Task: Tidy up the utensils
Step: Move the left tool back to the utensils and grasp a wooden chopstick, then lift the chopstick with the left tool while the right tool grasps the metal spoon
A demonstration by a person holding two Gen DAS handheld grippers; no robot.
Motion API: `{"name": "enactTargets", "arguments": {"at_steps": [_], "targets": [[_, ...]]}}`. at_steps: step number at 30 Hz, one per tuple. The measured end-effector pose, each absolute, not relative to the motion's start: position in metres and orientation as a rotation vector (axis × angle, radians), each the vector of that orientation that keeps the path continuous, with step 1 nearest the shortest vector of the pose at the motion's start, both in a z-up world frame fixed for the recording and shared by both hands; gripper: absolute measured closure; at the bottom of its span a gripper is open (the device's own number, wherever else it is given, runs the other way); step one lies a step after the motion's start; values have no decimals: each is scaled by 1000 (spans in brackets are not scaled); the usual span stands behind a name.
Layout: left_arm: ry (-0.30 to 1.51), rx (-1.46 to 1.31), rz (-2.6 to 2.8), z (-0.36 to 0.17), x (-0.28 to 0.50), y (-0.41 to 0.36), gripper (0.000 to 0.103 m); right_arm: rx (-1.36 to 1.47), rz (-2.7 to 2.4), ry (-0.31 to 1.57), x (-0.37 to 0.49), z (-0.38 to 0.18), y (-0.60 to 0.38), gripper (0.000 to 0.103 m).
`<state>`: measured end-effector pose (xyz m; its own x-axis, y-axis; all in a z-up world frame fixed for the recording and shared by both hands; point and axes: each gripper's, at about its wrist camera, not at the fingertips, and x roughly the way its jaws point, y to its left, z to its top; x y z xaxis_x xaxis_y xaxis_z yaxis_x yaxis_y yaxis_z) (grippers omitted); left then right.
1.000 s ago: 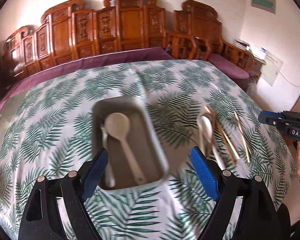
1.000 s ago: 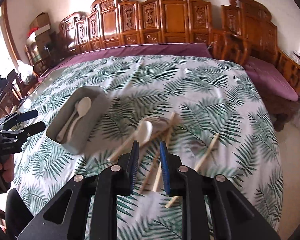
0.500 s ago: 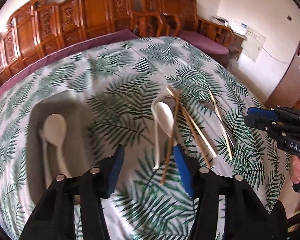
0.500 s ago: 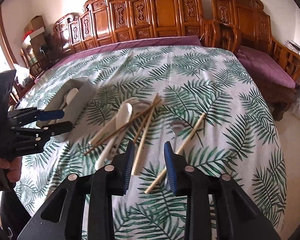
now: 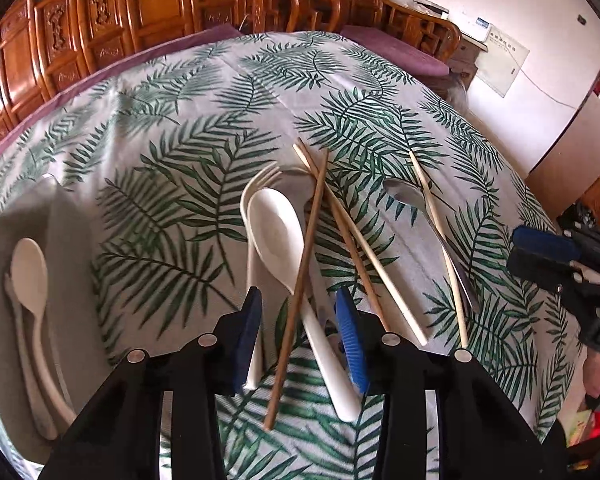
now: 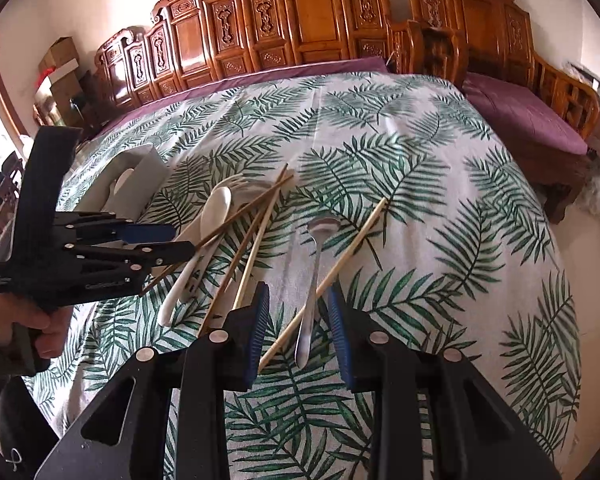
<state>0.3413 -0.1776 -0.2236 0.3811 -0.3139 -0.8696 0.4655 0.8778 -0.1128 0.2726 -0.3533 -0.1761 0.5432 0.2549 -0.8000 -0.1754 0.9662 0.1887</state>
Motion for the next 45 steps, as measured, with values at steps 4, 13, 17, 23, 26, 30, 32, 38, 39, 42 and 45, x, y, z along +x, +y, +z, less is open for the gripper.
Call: {"name": "enactTargets", "arguments": {"at_steps": [4, 13, 17, 23, 26, 30, 32, 38, 39, 42, 45], "targets": [[1089, 146, -495, -232, 348, -183, 67, 99, 257, 972, 273, -179, -356, 70], [1098, 159, -467, -240, 355, -191, 71, 119, 252, 961, 274, -175, -361, 70], [1099, 153, -473, -239, 355, -190, 85, 116, 250, 964, 274, -175, -362, 70], [1075, 176, -467, -232, 349, -190, 98, 101, 251, 970, 274, -178, -358, 70], [1063, 162, -476, -227, 345, -187, 98, 91, 250, 974, 273, -180, -356, 70], [1051, 167, -490, -219, 338, -185, 98, 82, 243, 986, 273, -185, -355, 70], [1054, 170, -492, -218, 337, -185, 98, 72, 241, 988, 273, -186, -354, 70], [1019, 151, -489, -204, 331, -175, 98, 77, 236, 980, 276, -185, -354, 70], [1014, 146, -489, -201, 330, -174, 98, 82, 234, 983, 278, -187, -354, 70], [1001, 137, -491, -194, 326, -169, 98, 72, 236, 988, 288, -190, -352, 70], [991, 134, -495, -188, 321, -165, 98, 53, 246, 1000, 302, -192, -348, 70]]}}
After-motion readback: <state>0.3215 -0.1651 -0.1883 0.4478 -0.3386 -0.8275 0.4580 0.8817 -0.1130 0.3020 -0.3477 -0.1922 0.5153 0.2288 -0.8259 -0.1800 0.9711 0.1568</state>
